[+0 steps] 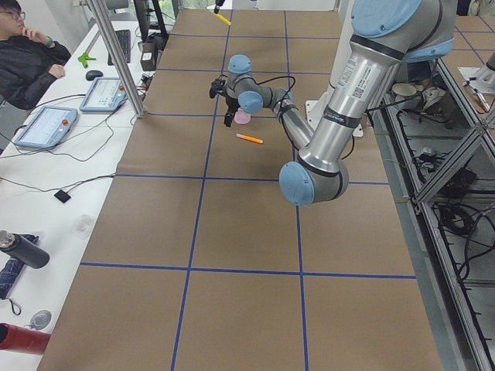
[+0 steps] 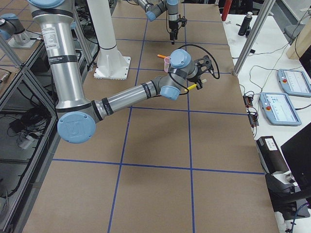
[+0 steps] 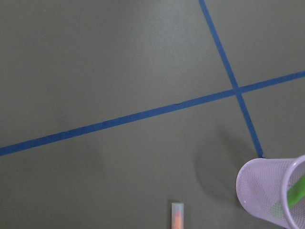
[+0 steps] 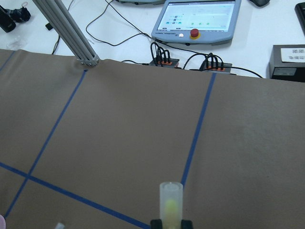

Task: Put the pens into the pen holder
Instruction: 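Release green marker, move left gripper to orange marker while right lifts yellow marker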

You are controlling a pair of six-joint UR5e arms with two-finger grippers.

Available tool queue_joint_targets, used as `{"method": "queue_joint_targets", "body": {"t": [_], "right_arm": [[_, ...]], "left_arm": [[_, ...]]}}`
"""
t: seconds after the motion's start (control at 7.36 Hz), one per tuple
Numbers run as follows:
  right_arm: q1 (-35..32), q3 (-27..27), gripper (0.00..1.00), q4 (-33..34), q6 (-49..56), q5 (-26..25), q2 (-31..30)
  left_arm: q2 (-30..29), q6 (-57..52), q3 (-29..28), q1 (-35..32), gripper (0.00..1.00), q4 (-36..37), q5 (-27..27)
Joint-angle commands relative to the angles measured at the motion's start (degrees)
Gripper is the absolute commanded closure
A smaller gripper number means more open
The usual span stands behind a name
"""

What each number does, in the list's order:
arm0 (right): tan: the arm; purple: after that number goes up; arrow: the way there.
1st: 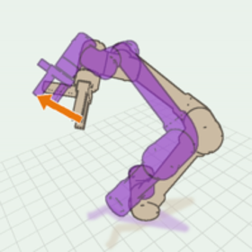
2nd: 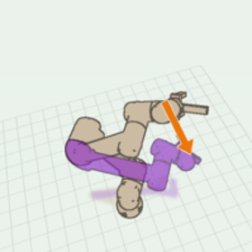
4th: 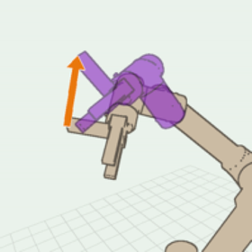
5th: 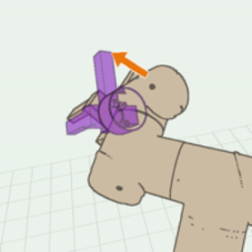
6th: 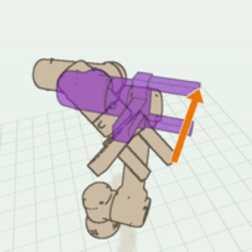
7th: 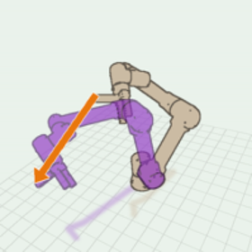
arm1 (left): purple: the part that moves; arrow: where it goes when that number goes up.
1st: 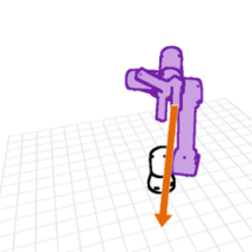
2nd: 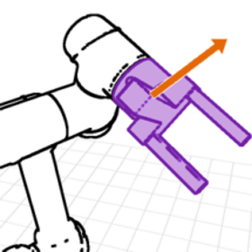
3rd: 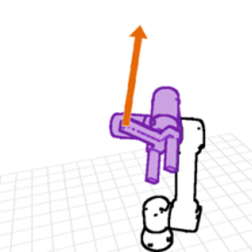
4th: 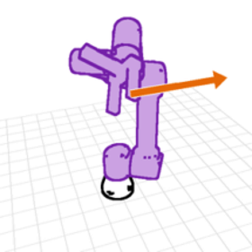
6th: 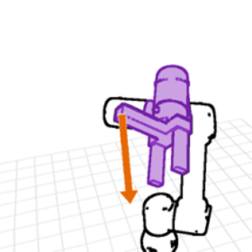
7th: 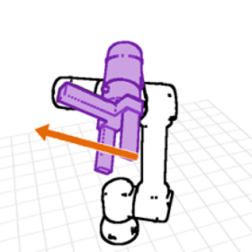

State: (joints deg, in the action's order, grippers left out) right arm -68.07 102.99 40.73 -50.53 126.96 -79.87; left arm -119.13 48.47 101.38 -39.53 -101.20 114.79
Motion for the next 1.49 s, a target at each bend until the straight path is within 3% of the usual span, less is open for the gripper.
{"method": "queue_joint_targets", "body": {"t": [0.0,0.27,0.41,0.82,1.36], "right_arm": [[4.86,0.54,1.00,-3.38,-4.66,-4.43,0.85],[8.80,1.07,1.00,-3.38,-6.16,-9.50,2.78],[10.66,1.42,1.00,-3.38,-6.16,-11.80,2.96],[13.04,2.39,1.00,-3.38,-6.16,-12.96,3.58],[16.12,3.27,1.00,-3.38,-6.33,-15.33,4.01]], "left_arm": [[-1.97,-5.03,-5.03,1.82,0.03,-0.04,0.35],[-4.70,-4.96,-7.94,3.75,0.03,0.04,0.34],[-4.71,-5.05,-8.21,4.28,0.09,0.04,0.34],[-4.71,-5.05,-11.11,4.98,0.10,-0.66,0.34],[-4.71,-5.05,-12.17,5.95,0.27,-0.66,0.34]]}}
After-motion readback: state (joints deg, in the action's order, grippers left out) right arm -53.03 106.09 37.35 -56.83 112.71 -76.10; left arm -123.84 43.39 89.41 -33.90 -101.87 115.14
